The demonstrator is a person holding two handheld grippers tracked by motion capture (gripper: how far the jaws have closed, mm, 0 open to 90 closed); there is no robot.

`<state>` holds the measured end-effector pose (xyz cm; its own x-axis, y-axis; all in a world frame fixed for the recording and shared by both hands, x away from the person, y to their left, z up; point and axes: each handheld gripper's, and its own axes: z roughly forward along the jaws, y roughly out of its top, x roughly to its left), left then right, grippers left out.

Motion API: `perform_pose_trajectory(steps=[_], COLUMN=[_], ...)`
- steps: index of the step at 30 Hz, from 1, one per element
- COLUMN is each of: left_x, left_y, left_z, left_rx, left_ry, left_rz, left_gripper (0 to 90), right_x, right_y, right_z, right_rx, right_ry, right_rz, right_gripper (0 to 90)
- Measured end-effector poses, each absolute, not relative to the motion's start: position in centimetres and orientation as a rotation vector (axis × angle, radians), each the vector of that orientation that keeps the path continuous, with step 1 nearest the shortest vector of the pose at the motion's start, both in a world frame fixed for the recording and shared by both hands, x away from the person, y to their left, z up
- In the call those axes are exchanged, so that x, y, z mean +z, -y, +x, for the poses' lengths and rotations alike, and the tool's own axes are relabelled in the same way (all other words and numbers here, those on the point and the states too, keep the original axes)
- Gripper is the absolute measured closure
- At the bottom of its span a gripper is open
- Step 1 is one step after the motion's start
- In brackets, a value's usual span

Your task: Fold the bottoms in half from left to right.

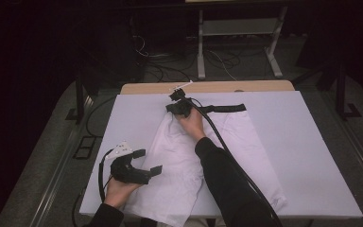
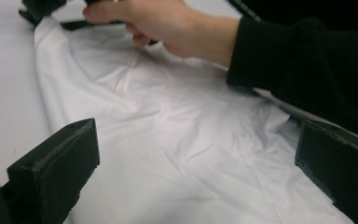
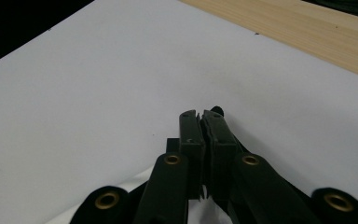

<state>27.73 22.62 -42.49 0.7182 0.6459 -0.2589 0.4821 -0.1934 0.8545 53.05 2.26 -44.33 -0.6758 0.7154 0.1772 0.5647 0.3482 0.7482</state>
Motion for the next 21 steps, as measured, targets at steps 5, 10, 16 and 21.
perform_pose_trajectory(steps=[5, 10, 16, 21], left_x=[-42.4, -42.3, -42.2, -42.4], left_y=[-22.9, -24.0, -25.4, -26.1], left_z=[27.8, 27.4, 26.8, 26.4], left_rx=[0.177, 0.174, 0.155, 0.139], left_ry=[-0.910, -0.955, -0.993, -1.022], left_rz=[1.879, 1.900, 1.902, 1.901], left_gripper=[0.0, 0.0, 0.0, 0.0], right_x=[-44.2, -44.1, -44.1, -44.1], right_y=[-2.2, -2.0, -1.8, -1.7], right_z=[52.9, 52.7, 52.7, 52.7], right_rx=[1.236, 1.256, 1.262, 1.267], right_ry=[-2.419, -2.409, -2.407, -2.404], right_rz=[1.159, 1.168, 1.170, 1.179], right_gripper=[85.8, 85.7, 85.7, 85.7])
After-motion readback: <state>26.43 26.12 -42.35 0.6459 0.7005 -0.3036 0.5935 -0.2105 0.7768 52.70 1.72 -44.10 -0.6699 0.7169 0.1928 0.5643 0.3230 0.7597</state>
